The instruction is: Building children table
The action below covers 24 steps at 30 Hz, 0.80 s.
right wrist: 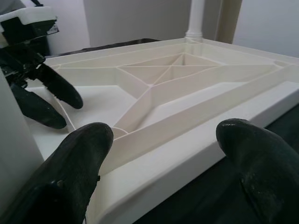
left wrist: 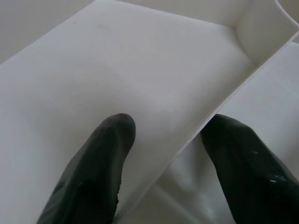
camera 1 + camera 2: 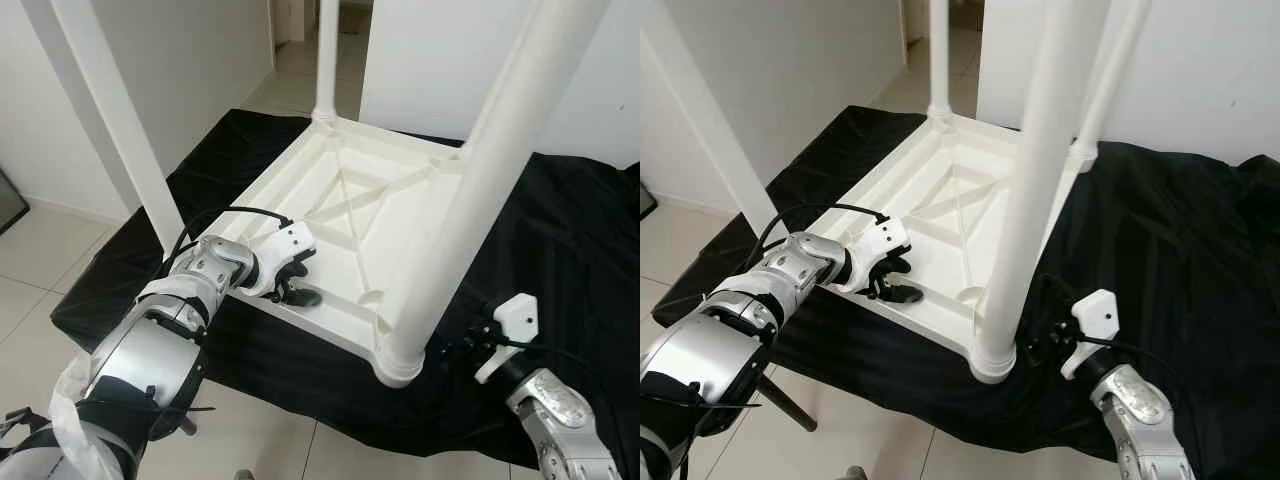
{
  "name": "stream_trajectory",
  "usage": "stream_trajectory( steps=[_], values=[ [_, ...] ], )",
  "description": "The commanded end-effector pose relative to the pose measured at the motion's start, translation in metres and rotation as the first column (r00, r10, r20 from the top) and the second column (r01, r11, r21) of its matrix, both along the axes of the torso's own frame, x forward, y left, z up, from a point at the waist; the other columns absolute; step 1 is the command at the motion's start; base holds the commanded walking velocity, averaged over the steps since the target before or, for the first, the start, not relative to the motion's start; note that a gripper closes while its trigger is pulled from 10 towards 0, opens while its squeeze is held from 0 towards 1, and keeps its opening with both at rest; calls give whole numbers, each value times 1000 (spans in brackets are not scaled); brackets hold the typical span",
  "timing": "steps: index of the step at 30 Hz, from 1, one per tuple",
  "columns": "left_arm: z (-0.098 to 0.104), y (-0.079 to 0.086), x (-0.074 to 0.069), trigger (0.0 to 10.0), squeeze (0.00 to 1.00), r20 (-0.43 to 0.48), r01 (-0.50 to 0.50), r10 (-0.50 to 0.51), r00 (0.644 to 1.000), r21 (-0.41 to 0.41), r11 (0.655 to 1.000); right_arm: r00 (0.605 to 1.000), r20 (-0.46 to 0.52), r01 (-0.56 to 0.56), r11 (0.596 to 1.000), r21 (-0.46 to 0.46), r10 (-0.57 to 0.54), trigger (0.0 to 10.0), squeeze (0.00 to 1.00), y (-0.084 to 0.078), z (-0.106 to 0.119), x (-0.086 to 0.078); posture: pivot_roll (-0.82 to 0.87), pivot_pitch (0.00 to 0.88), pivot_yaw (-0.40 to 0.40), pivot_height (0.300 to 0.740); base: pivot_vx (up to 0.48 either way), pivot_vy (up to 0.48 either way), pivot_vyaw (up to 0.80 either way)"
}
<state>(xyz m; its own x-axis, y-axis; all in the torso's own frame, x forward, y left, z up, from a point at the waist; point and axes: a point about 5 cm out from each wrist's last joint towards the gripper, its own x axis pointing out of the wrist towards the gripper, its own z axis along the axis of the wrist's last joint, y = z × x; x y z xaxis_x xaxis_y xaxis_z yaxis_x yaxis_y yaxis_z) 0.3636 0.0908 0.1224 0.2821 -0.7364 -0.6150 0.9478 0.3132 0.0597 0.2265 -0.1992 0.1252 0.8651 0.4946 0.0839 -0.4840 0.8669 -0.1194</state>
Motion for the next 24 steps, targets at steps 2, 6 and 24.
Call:
stream_trajectory(
  steps=[2, 6, 24],
  values=[
    [-7, 17, 7, 0, 0, 42, -209, 208, 977, 10, 978, 999, -24, -43, 999, 3, 43, 10000, 0, 9, -5, -1, -50, 12, 33, 740, 0, 0, 0],
    [-4, 16, 9, 0, 0, 56, -219, 219, 974, -7, 976, 999, -17, -32, 999, 2, 32, 10000, 0, 8, -5, 1, -50, 7, 33, 740, 0, 0, 0],
    [20, 0, 11, 10000, 1000, 120, -104, 131, 984, -203, 974, 991, 17, 133, 990, 49, -133, 10000, 0, -19, 3, 9, -45, 0, 27, 740, 0, 0, 0]
  ],
)
